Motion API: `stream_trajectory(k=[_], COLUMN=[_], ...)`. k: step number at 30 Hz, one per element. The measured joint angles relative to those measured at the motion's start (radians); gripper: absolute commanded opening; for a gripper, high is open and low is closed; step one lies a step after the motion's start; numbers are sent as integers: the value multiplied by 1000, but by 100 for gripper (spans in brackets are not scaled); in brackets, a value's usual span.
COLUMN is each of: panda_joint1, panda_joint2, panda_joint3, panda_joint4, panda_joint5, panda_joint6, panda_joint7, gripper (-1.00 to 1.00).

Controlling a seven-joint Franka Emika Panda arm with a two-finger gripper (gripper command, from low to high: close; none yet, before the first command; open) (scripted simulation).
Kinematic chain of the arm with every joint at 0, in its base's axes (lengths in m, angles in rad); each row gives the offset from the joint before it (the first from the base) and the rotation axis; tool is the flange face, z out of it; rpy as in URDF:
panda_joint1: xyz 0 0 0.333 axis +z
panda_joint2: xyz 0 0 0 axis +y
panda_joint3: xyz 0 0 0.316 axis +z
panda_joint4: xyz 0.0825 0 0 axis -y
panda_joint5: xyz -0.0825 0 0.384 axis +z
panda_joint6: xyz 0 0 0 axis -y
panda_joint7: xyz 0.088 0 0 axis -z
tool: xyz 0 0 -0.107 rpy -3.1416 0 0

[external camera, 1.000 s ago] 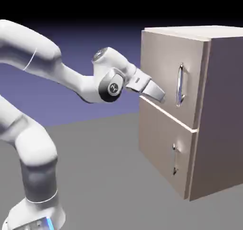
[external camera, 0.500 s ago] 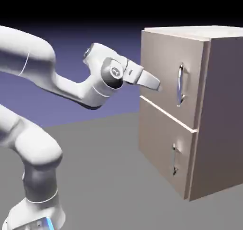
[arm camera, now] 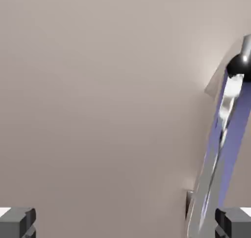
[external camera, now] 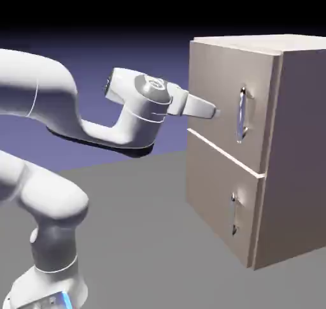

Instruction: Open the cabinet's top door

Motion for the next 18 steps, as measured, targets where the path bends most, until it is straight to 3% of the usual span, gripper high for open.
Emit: stream_trajectory(k=[18], panda_joint1=[217], panda_joint2=[-126], panda_joint3=[-258], panda_joint4=[68], panda_joint5=[-783], panda_joint6=[-63], panda_joint7=[590], gripper=[100])
